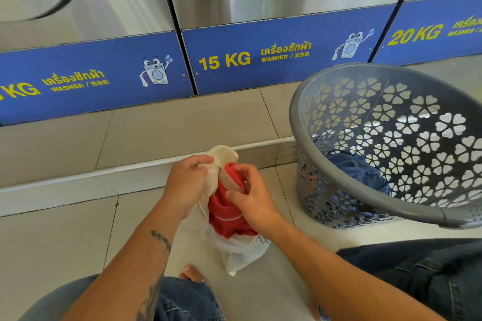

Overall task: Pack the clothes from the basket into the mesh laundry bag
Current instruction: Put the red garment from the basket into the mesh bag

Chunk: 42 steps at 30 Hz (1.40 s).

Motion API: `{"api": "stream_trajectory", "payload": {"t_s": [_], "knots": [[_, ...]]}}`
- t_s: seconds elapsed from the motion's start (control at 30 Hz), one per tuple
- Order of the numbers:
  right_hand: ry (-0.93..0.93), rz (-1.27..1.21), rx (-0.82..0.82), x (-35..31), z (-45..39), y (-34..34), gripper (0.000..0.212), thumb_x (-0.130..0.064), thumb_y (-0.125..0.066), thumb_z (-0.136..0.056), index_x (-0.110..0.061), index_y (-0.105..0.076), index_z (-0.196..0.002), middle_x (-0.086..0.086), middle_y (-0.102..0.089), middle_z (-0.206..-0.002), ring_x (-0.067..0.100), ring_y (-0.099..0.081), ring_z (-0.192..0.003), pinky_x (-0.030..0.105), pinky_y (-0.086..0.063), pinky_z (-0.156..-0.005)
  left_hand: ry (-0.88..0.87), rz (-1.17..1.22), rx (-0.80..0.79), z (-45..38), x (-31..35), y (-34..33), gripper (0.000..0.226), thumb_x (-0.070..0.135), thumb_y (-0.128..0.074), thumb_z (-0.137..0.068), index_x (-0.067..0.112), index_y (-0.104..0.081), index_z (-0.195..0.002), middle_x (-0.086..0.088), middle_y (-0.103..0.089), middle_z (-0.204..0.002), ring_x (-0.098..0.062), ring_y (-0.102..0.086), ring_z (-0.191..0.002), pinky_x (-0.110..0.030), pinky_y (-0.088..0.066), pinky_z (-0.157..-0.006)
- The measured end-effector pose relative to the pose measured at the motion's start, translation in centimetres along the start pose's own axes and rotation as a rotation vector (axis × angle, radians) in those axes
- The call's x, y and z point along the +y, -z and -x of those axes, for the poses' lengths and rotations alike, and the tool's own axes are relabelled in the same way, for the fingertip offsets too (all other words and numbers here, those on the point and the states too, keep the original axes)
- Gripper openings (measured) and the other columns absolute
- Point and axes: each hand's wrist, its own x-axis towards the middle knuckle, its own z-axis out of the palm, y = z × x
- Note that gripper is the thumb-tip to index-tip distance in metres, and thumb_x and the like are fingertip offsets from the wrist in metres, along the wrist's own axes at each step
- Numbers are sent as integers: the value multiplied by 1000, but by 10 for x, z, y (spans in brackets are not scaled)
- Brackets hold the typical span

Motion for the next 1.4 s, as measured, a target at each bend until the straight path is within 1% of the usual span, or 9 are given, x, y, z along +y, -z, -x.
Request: {"api": "stream_trajectory", "payload": {"t_s": [0.2,0.3,0.53,0.73,0.87,0.97,1.1,1.23,1.4], "knots": [[281,432,-333,34,1,-29,59,-9,-47,-81,-29,-49,-136,-8,-58,-134,15,-54,-124,36,-48,-103,52,35,28,-1,-6,6,35,2,-49,-93,25,-75,-94,-4,-71,-103,-20,-66,-90,-32,-53,-82],[466,904,-424,60,-26,-36,49,-32,-42,-91,-22,-52,-138,-6,-52,-146,19,-46,-134,45,-40,-107,74,25,37,-7,-9,8,35,3,-50,-94,27,-76,-94,-2,-70,-106,-20,-65,-93,-35,-54,-87],[78,1631,-625,57,-63,-35,39,-41,-35,-97,-20,-66,-106,0,-65,-105,29,-51,-115,53,-22,-101,36,-7,-36,-14,-7,8,34,3,-53,-93,27,-76,-92,5,-71,-94,-12,-62,-79,-23,-45,-65],[22,1338,-530,51,-51,1,44,-48,-31,-97,-23,-58,-122,0,-60,-126,26,-48,-122,53,-19,-107,19,-121,1,-21,-11,1,32,9,-53,-91,32,-75,-90,3,-72,-94,-18,-63,-79,-30,-50,-73],[249,924,-236,49,-18,35,40,-37,-48,-90,-29,-56,-128,-10,-56,-133,16,-47,-123,39,-32,-109,-11,-168,-18,-15,-8,-2,32,8,-50,-92,30,-74,-94,5,-69,-88,-17,-56,-68,-27,-45,-64],[73,906,-69,52,1,46,46,-32,-52,-85,-30,-49,-131,-6,-44,-133,18,-41,-123,37,-38,-107,-3,-185,-20,-5,-5,-1,33,7,-49,-92,28,-73,-97,3,-68,-92,-15,-56,-66,-24,-43,-59],[-214,811,-163,52,14,42,41,-29,-55,-86,-26,-50,-126,3,-45,-125,25,-51,-111,38,-47,-95,-21,-212,-51,10,-2,-2,34,7,-48,-92,28,-73,-99,3,-66,-106,-9,-59,-75,-22,-44,-61],[-197,664,-128,43,10,19,23,-7,-56,-83,-18,-67,-101,0,-64,-105,19,-63,-92,35,-57,-80,-37,-225,-90,19,-5,0,35,7,-47,-91,29,-73,-100,5,-65,-108,-1,-53,-68,-19,-44,-63],[-71,497,-208,46,-4,-18,31,-10,-48,-91,-23,-72,-105,-4,-69,-108,17,-63,-102,38,-53,-93,-48,-191,-72,14,-5,0,34,8,-50,-92,31,-74,-98,5,-68,-103,-7,-58,-73,-22,-47,-68]]}}
